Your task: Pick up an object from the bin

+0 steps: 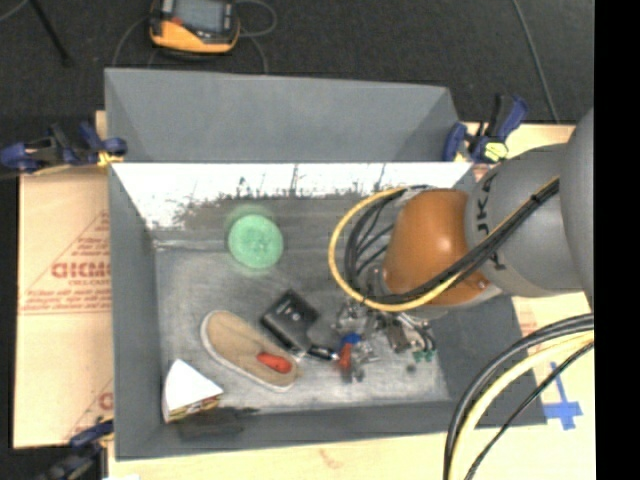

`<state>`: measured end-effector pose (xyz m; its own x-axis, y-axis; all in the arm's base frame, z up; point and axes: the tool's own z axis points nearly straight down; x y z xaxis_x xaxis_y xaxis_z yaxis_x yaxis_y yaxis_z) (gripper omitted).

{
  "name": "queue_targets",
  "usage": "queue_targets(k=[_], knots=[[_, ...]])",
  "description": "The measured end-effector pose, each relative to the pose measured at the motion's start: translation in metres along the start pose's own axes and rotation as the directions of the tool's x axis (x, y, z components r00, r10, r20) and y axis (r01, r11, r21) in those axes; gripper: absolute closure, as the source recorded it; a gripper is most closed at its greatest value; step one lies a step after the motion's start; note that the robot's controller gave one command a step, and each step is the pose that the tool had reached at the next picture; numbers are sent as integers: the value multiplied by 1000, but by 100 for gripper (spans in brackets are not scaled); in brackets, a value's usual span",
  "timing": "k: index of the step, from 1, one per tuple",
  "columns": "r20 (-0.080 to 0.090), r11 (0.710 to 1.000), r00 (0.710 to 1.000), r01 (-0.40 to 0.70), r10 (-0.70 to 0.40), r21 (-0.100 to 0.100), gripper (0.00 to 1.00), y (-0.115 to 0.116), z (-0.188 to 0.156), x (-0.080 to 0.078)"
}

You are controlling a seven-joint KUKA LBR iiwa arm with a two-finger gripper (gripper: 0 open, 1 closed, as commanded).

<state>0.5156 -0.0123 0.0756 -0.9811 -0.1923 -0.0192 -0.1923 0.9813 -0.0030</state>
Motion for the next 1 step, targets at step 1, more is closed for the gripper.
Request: queue_targets(k=[1], knots=[[0,1000,1000,1,-1,0,100,0,0,0]])
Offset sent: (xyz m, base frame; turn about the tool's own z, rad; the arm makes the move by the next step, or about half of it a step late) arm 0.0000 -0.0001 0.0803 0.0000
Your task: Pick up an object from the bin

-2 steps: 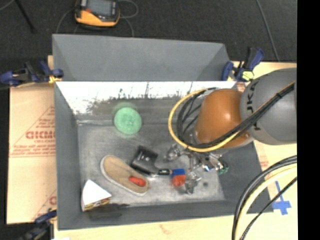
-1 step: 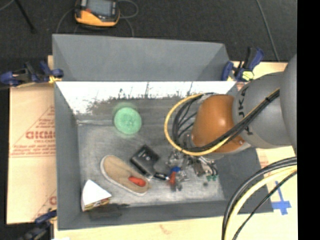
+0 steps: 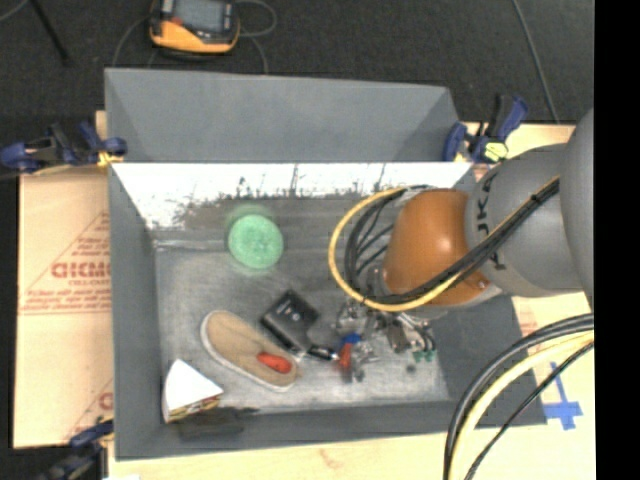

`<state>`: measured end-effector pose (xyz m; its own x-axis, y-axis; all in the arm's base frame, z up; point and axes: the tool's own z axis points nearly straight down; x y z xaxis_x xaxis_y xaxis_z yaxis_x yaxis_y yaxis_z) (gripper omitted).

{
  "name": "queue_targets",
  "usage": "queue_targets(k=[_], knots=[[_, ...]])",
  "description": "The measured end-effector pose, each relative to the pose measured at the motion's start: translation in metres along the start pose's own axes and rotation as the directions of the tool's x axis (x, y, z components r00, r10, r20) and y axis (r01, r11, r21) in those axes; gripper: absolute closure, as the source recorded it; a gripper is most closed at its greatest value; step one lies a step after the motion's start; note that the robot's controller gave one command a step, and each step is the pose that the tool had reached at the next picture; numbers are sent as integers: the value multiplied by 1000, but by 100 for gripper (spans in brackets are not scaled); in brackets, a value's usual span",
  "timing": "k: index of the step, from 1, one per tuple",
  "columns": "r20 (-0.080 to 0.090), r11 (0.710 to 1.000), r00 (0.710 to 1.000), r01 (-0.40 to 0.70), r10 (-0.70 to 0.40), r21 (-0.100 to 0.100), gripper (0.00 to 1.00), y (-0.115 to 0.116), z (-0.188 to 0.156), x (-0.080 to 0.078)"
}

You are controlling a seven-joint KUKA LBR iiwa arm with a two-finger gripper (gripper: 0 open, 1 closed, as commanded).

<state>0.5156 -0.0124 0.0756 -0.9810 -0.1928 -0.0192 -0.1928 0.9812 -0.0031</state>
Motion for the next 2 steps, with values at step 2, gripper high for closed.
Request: queue_targets(k=[2], knots=[[-21,1000,1000,2,-2,-3,100,0,-22,4]])
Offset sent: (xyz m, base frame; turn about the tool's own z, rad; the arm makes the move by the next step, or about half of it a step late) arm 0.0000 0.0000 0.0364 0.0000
